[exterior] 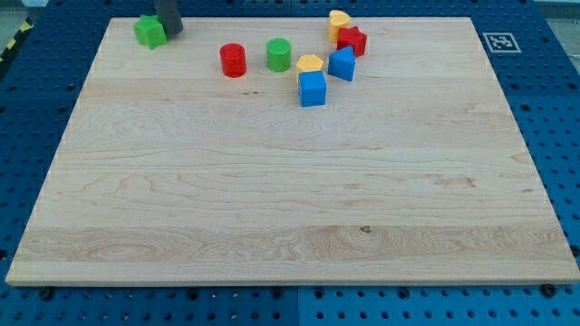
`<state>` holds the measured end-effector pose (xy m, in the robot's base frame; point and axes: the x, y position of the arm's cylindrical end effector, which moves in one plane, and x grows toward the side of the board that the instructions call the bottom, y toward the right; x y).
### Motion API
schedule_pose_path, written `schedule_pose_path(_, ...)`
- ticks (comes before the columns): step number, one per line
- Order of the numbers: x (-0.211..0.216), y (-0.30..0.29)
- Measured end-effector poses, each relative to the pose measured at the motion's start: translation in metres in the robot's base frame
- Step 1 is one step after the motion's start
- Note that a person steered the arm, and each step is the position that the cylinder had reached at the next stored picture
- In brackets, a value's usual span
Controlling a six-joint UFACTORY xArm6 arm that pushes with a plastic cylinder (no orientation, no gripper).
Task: Move the blue cube to the center of the board
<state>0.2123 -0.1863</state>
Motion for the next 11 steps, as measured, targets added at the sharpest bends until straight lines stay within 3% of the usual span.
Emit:
schedule_pose_path(2,-0.006,0.105)
schedule_pose_path(6,0.099,0.159)
schedule_pose_path(9,0.163,0.278)
schedule_pose_path(11,0.140,0.219)
